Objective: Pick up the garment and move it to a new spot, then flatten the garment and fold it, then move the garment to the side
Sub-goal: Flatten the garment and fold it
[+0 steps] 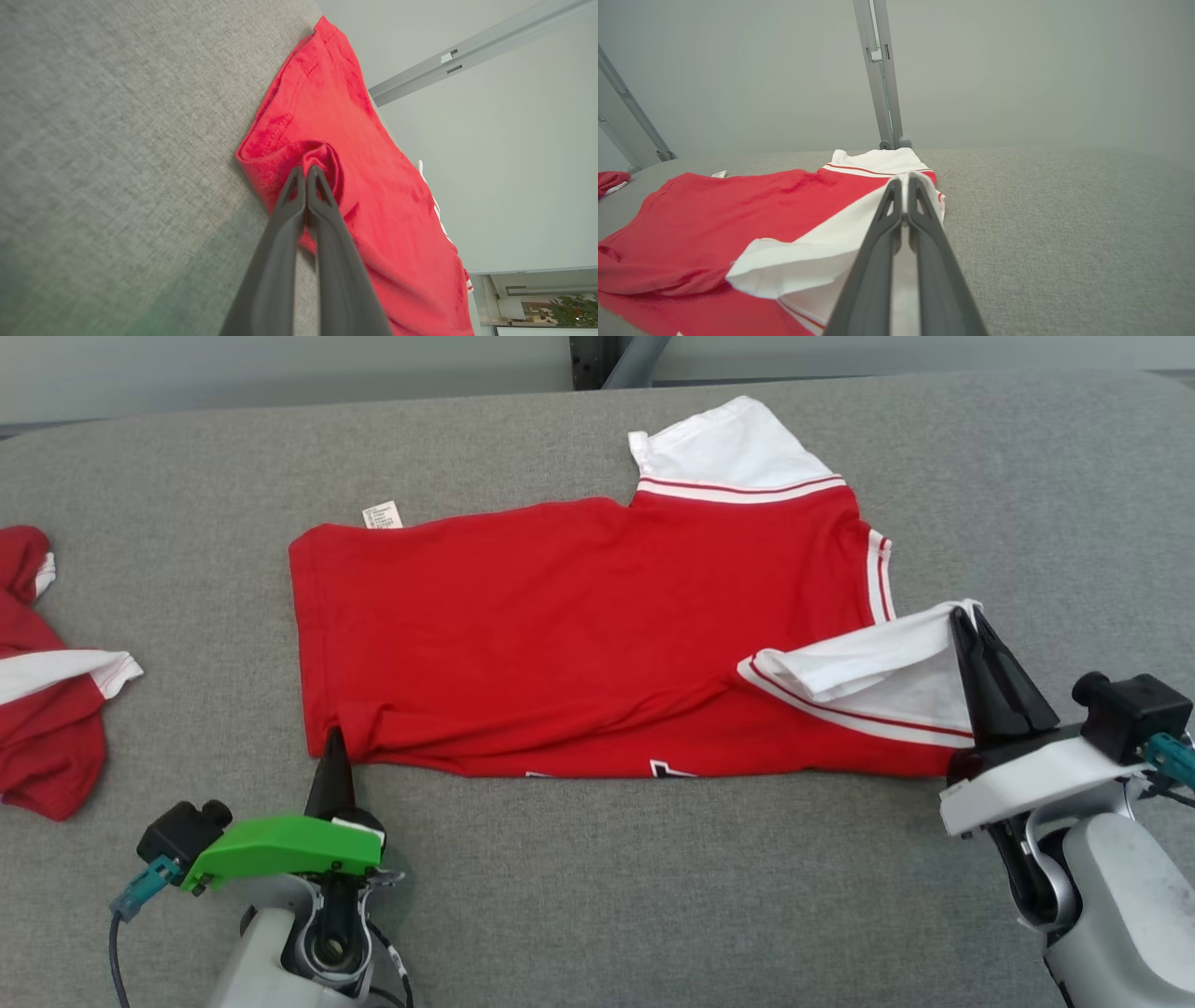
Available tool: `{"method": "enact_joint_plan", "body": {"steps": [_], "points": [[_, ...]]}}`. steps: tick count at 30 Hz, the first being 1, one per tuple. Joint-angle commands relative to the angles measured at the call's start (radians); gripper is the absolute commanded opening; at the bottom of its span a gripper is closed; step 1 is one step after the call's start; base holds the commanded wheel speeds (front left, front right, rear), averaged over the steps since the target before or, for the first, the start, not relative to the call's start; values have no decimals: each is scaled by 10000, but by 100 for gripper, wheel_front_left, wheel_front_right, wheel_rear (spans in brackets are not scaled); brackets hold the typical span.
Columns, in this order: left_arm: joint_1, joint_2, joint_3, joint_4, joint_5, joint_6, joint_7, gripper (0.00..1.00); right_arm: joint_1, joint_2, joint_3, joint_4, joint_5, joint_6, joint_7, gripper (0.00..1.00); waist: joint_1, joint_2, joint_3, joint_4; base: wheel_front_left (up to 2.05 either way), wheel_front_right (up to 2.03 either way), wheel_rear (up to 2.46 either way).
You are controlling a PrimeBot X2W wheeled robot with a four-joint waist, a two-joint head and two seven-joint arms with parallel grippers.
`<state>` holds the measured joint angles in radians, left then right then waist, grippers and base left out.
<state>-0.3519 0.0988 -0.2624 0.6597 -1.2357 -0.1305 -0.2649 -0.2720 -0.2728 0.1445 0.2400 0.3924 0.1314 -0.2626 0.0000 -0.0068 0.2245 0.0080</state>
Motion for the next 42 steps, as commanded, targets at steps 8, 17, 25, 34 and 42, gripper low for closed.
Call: {"method": "enact_joint_plan", "body": {"steps": [8,17,25,34,42], "points": [[-975,-324,756,234,526,1,13,0,-1402,-24,-85,1047,-362,-15,-28,0,0,68,1083,491,0,0,0],[-1234,-465,979,546,1448,11,24,100,-2178,203,-483,2069,-751,-15,-28,100,0,68,1265,596,0,0,0],[-457,-460,2484,-499,3525,8,13,100,-1312,727,-1691,1302,-1192,-15,-28,100,0,68,709,462,0,0,0],[1224,-462,3057,-1019,5524,13,8,100,593,1099,-1695,982,-1055,-15,-28,100,0,68,-390,162,0,0,0],[2540,-458,2810,-1631,6645,200,8,100,1782,1441,-1623,898,-1156,-15,-28,100,0,68,-1030,-3,0,0,0]]}}
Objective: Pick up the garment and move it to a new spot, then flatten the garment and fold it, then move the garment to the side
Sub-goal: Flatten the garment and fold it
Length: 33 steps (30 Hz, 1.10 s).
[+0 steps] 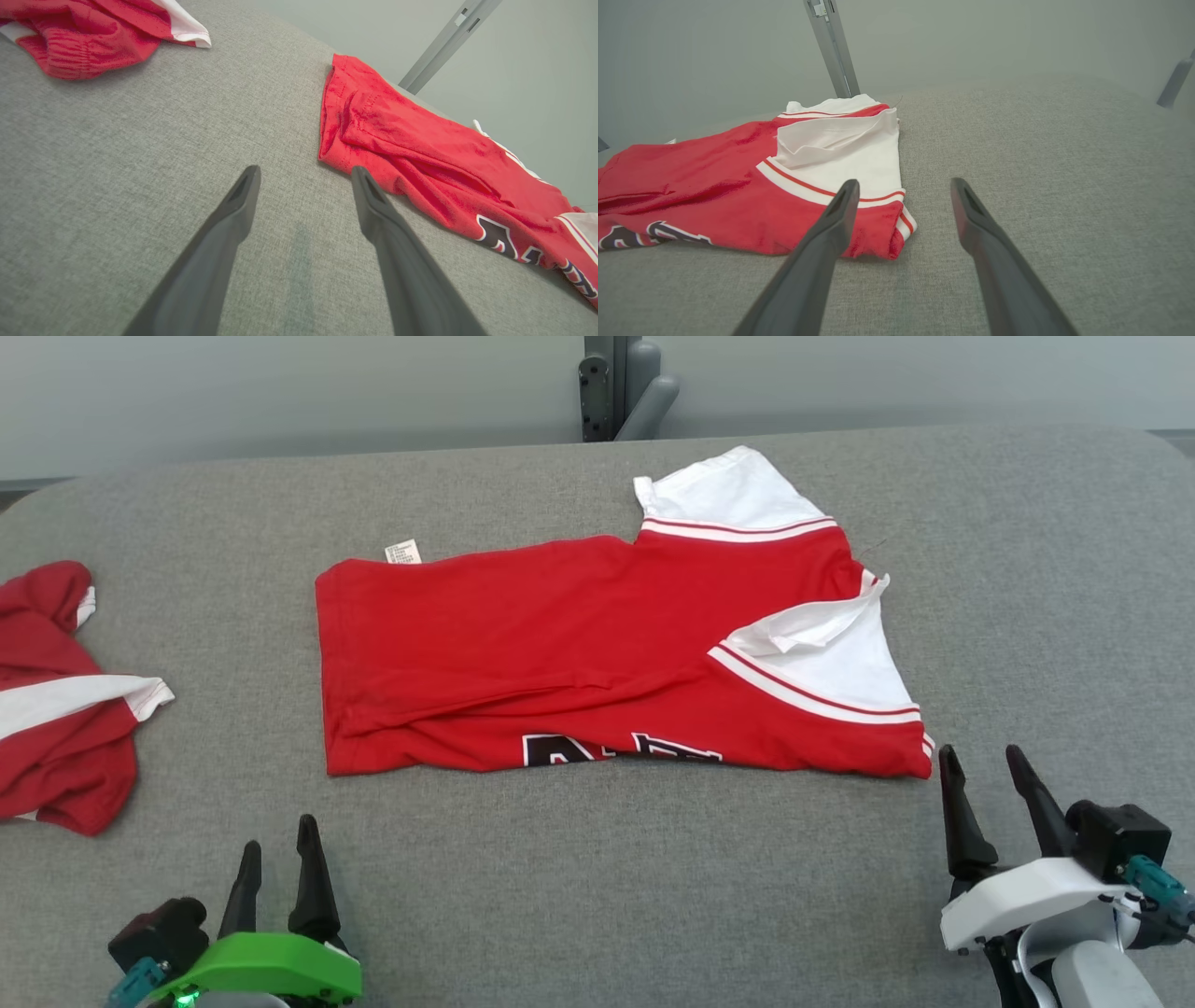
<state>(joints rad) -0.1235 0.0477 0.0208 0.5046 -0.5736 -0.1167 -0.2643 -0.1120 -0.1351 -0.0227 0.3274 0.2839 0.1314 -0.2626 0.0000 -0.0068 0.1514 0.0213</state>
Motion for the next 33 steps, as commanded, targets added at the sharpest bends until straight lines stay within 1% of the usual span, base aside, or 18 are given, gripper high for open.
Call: {"method": "enact_joint_plan", "body": {"steps": [1,2,4,8,15,19,22,25,28,29,30,31,32,33], "points": [[388,51,-85,-124,145,109,3,100,254,87,67,31,-79,-15,-28,100,0,68,-348,-145,0,0,0],[501,51,-128,-192,264,123,3,100,314,108,77,53,-79,-15,-28,100,0,68,-395,-154,0,0,0],[706,60,-134,-315,220,228,3,100,449,142,114,101,-80,-15,-28,100,0,68,-450,-160,0,0,0],[872,51,-266,-402,200,295,3,100,471,173,146,198,-48,-15,-28,100,0,68,-421,-131,0,0,0],[603,53,-503,-586,335,354,3,100,-33,242,185,712,275,-15,-28,100,0,68,43,54,0,0,0],[376,53,-623,-650,415,348,3,100,-434,341,299,1156,642,-15,-28,100,0,68,351,162,0,0,0],[176,53,-709,-658,445,304,3,100,-821,462,321,1897,1295,-15,-28,100,0,68,610,281,0,0,0],[45,53,-774,-658,440,275,3,100,-1049,515,280,2244,1763,-14,-28,100,0,68,754,370,0,0,0],[-13,53,-840,-660,468,238,3,100,-1174,547,310,2337,2080,-14,-25,100,0,68,850,427,0,0,0],[-38,53,-848,-658,478,227,3,100,-1201,553,342,2314,2209,-14,-24,95,0,68,882,436,0,0,0],[-57,52,-849,-635,492,217,3,100,-1205,539,367,2278,2276,-14,-13,84,0,68,903,439,0,0,0],[-75,52,-856,-615,524,208,3,100,-1224,497,414,2188,2303,-14,-13,40,0,68,933,439,0,0,0],[-107,52,-855,-613,534,212,3,100,-1251,480,430,2106,2358,-14,-13,8,0,68,966,439,0,0,0],[-133,52,-859,-586,516,204,3,100,-1273,463,435,2015,2386,-14,-14,0,0,68,994,437,0,0,0]]}}
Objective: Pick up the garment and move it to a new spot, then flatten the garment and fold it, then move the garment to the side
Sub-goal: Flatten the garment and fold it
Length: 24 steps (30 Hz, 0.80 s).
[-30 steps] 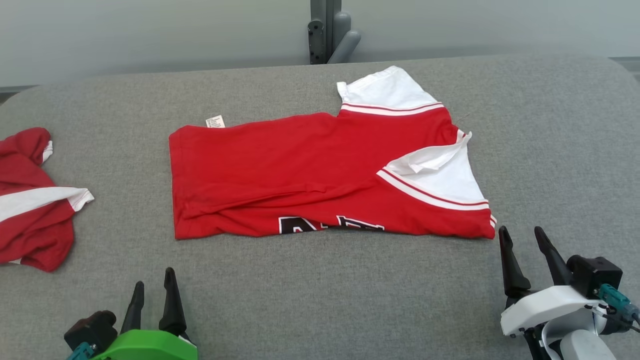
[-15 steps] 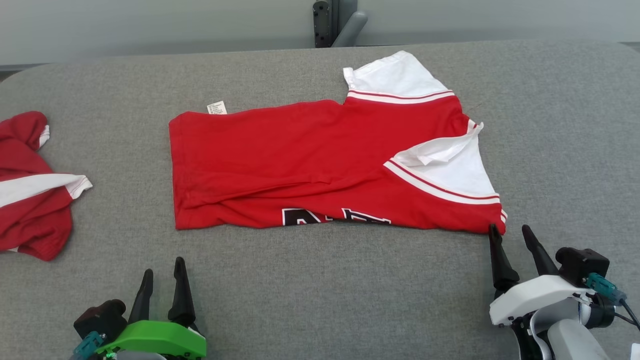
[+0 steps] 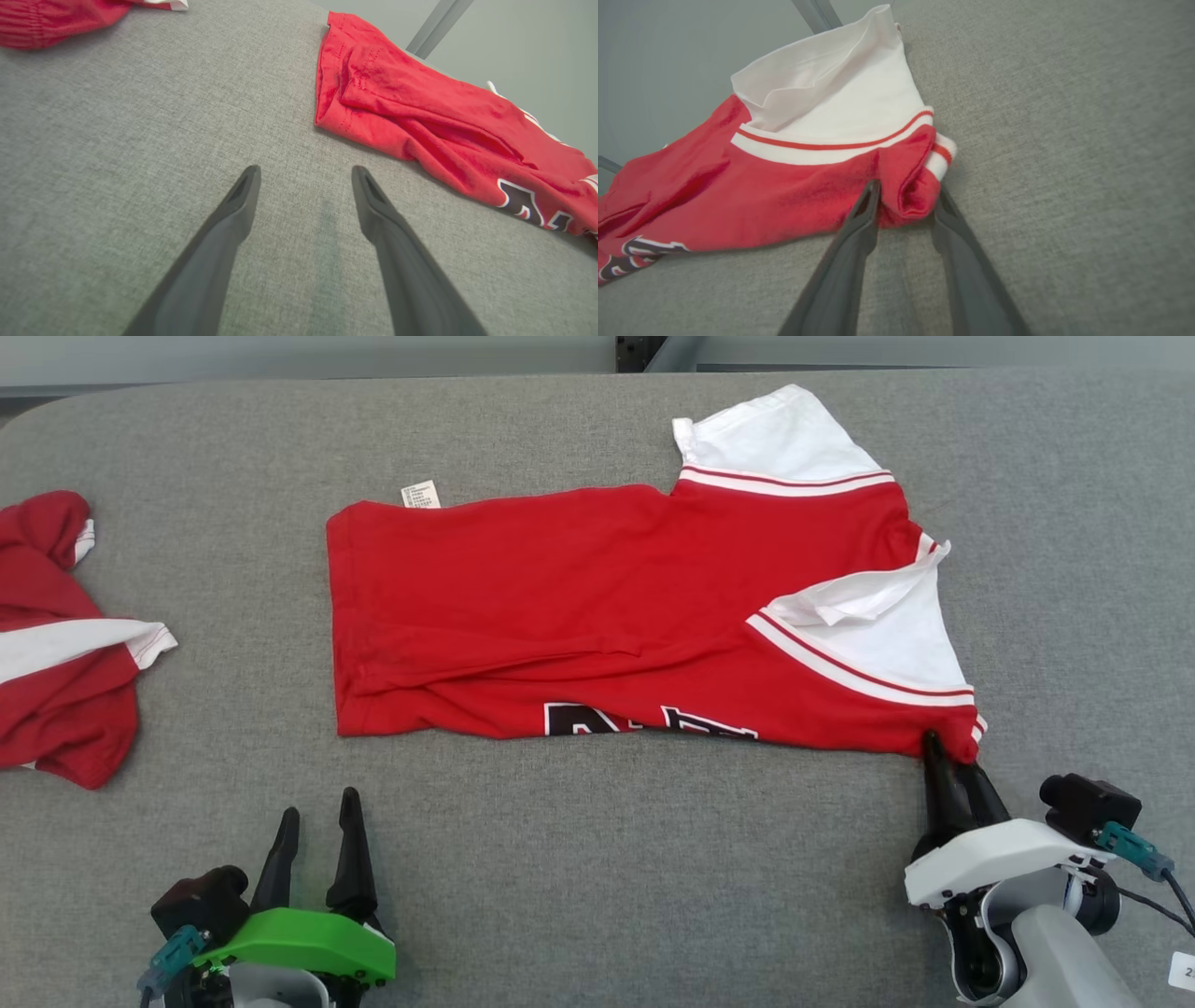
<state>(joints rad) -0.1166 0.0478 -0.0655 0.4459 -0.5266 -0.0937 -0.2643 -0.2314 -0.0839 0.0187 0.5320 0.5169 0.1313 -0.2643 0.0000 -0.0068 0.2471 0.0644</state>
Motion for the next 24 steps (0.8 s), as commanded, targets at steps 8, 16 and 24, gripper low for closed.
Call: {"method": "enact_joint_plan", "body": {"steps": [8,16,24], "points": [[-646,48,-141,378,221,-171,3,100,-108,-105,-122,-758,-30,-12,1,0,0,68,292,-93,0,0,0],[-1277,46,36,651,109,-275,3,100,-205,-123,77,-1008,-151,-12,0,0,0,68,586,-317,0,0,0],[-1840,45,328,1187,314,-237,7,100,-344,-151,192,-1161,-108,-12,0,0,0,68,887,-584,0,0,0]]}}
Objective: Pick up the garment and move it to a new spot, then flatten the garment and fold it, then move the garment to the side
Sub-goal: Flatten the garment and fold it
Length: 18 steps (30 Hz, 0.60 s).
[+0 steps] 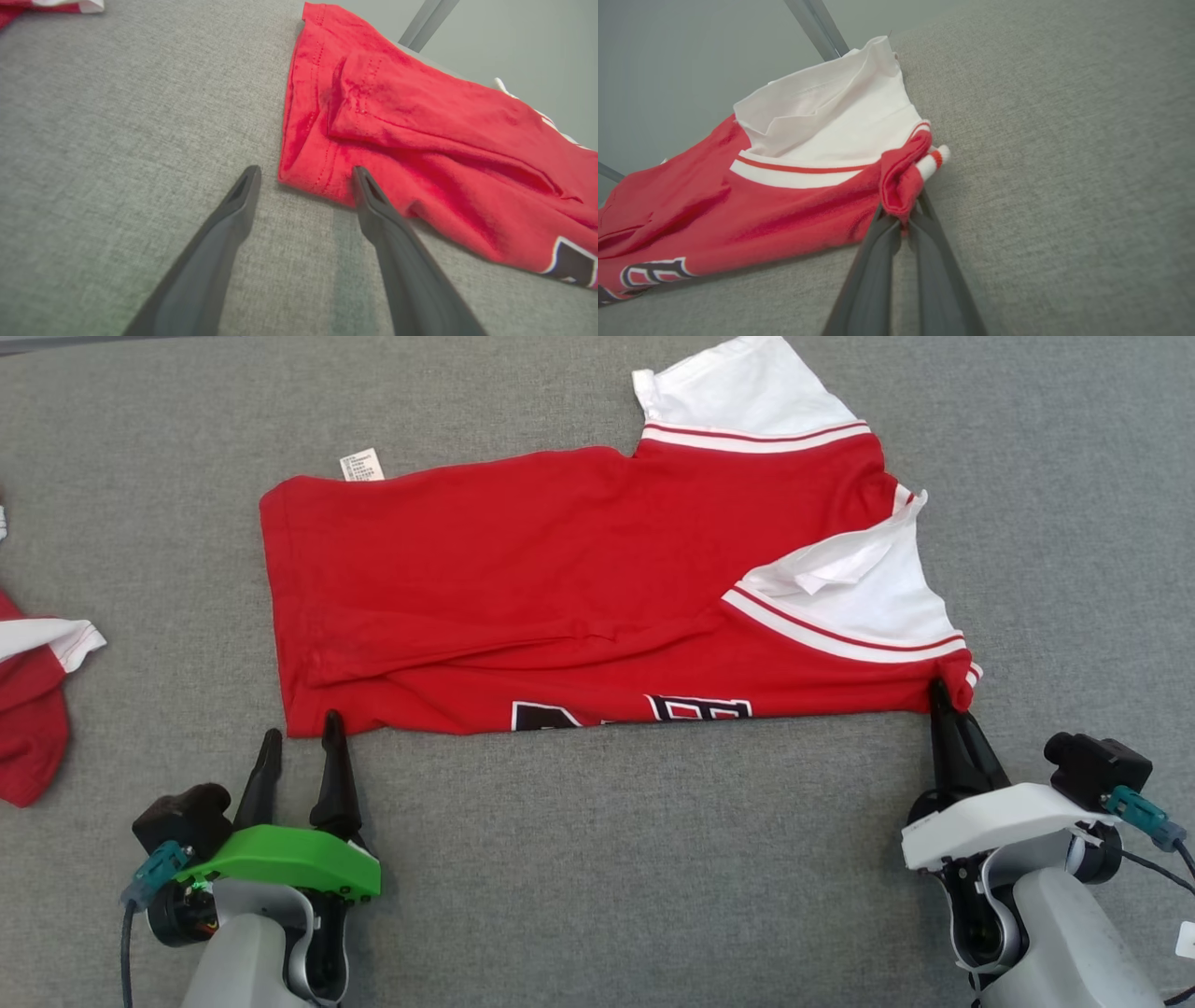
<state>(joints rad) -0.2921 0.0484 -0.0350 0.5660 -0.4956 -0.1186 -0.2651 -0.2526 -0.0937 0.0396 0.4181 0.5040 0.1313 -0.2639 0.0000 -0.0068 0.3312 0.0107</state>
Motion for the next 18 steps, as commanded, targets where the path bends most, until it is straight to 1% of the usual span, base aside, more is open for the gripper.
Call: {"method": "enact_joint_plan", "body": {"steps": [1,7,8,9,10,11,14,18], "points": [[-150,39,-21,103,26,10,18,100,-149,-59,-11,-50,15,-12,-4,0,0,68,74,-67,0,0,0],[-438,24,5,658,-53,188,32,100,-212,-64,55,-163,-35,-12,-4,0,0,68,191,-144,0,0,0],[-460,24,-26,736,-50,185,44,96,-227,-62,66,-178,-41,-12,-4,0,0,68,205,-150,0,0,0],[-493,22,-74,813,-87,154,46,65,-234,-60,78,-188,-48,-12,-4,0,0,68,218,-156,0,0,0],[-526,15,-161,896,-119,109,55,20,-231,-55,87,-196,-44,-12,-4,0,0,68,227,-158,0,0,0],[-546,-2,-292,961,-132,55,75,0,-227,-50,93,-206,-40,-12,-4,0,0,68,236,-155,0,0,0],[-549,-39,-591,1116,-478,-44,87,0,-230,-37,92,-221,-28,-12,-4,0,0,68,237,-130,0,0,0],[-532,-127,-1080,1169,-1722,-163,89,0,-232,-7,61,-237,0,-12,-4,0,0,68,230,-89,0,0,0]]}}
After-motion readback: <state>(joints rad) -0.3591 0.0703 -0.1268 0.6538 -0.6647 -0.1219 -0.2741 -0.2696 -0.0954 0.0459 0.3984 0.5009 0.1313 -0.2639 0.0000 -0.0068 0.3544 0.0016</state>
